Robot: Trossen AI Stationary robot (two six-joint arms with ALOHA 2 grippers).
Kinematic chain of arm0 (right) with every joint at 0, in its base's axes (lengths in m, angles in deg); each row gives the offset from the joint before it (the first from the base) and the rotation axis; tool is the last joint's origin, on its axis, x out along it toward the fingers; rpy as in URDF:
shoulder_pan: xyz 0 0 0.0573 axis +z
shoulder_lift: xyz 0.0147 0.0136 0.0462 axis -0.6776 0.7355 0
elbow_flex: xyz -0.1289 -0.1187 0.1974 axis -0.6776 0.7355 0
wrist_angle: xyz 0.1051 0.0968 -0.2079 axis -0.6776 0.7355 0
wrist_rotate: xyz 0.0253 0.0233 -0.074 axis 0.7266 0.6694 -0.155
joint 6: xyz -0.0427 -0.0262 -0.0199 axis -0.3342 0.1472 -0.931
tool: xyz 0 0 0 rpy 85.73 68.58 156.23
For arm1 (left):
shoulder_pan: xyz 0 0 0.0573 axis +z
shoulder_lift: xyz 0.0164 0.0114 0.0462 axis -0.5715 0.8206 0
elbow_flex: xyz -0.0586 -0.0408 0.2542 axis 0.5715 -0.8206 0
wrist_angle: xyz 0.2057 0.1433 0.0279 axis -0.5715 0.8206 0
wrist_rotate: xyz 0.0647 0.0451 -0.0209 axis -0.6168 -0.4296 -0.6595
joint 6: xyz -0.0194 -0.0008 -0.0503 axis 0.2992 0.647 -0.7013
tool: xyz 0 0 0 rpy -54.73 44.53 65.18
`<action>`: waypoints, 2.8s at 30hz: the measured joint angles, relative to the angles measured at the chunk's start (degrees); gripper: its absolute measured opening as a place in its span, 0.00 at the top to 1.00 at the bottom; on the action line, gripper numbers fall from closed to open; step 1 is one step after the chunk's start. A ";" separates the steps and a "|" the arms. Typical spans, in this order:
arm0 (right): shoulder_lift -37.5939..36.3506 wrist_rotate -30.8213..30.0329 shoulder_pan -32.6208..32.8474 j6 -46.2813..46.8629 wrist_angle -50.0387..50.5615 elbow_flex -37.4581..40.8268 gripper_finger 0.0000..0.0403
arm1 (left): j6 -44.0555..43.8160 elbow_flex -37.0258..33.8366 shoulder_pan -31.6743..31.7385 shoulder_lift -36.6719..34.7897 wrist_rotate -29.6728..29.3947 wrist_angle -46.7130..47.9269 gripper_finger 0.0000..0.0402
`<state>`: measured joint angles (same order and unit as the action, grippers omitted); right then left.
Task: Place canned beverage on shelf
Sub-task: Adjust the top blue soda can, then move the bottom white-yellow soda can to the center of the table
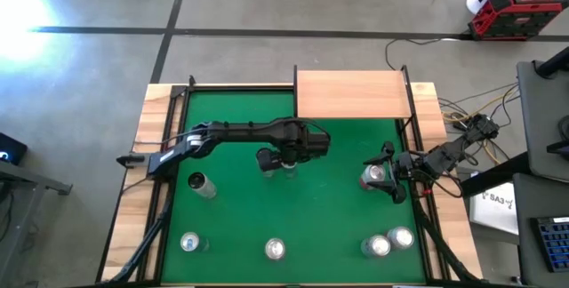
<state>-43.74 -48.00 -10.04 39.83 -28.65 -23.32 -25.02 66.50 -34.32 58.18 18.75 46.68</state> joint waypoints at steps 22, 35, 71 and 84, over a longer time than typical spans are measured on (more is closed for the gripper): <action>0.00 0.00 -0.01 0.01 0.00 0.01 0.22 | 38.97 0.00 0.69 -0.09 -0.08 -0.61 0.43; 0.00 0.00 -0.01 0.01 0.00 -0.01 0.22 | 46.35 0.00 0.69 -0.09 -0.09 -1.30 0.41; 0.00 -0.02 0.01 0.00 -0.02 0.00 0.22 | 47.58 0.85 2.48 -12.13 -0.85 2.03 0.13; 0.00 -0.02 0.01 -0.01 0.00 0.00 0.22 | 15.90 -30.20 -1.34 -39.24 -2.33 2.09 0.22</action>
<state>-43.74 -48.02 -10.03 39.82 -28.65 -23.32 -9.11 36.30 -35.65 18.95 16.42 48.77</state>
